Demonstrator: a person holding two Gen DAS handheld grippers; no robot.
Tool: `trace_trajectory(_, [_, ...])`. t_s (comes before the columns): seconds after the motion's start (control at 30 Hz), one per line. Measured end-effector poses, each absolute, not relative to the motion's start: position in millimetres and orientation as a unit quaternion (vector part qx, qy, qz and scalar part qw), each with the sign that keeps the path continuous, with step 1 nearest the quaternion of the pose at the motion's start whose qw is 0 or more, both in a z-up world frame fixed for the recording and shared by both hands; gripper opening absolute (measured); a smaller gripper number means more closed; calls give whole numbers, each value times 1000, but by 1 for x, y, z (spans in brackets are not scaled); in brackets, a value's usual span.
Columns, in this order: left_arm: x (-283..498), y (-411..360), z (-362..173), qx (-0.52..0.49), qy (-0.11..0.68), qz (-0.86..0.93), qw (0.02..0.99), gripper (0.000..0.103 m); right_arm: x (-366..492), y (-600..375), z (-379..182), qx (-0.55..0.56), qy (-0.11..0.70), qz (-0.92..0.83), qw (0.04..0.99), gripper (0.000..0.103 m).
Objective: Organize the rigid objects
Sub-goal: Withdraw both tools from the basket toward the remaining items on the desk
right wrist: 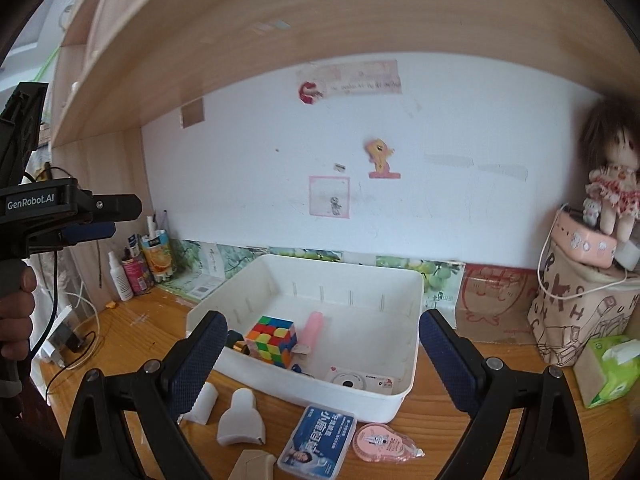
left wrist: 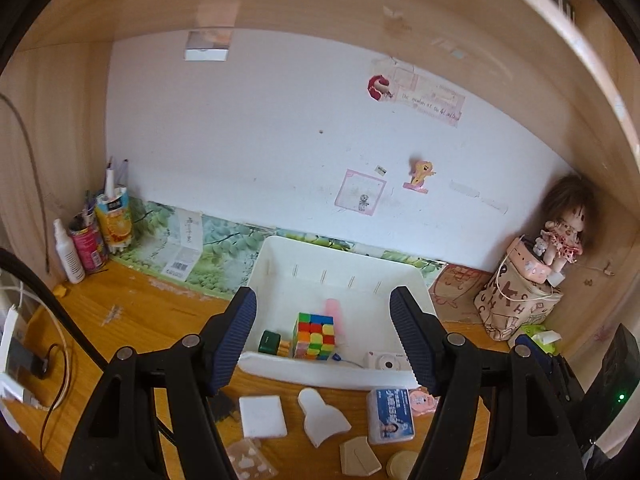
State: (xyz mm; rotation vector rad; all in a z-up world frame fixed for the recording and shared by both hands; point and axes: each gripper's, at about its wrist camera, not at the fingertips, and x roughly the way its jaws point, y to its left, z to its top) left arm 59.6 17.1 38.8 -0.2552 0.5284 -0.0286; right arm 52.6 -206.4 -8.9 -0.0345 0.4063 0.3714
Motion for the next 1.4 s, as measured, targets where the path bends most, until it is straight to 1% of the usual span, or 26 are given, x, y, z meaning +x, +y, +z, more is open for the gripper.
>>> trace_trajectory(0.17, [32,23,34,-130,266,0,955,73,25,-206,-7,-21,198,189,962,97])
trace_trajectory(0.43, [0,32,29,-124,292,32,948,73,-10,-208,-13,-10,217,191,957,97])
trace_trajectory(0.6, [-13,39,26,-118,309,62,942,73,-19,-212,-21,4,230,191,954,97])
trace_trajectory(0.73, [-23,46,25,-109,308,83,941,73,-22,-211,-29,8,240,195,951,97])
trace_trajectory(1.1, [-17,66,5,-105,351,105,924,73,-17,-204,-60,14,302,186,935,97])
trace_trajectory(1.4, [8,75,-24,-95,421,70,899,73,-9,-192,-79,17,352,165,921,97])
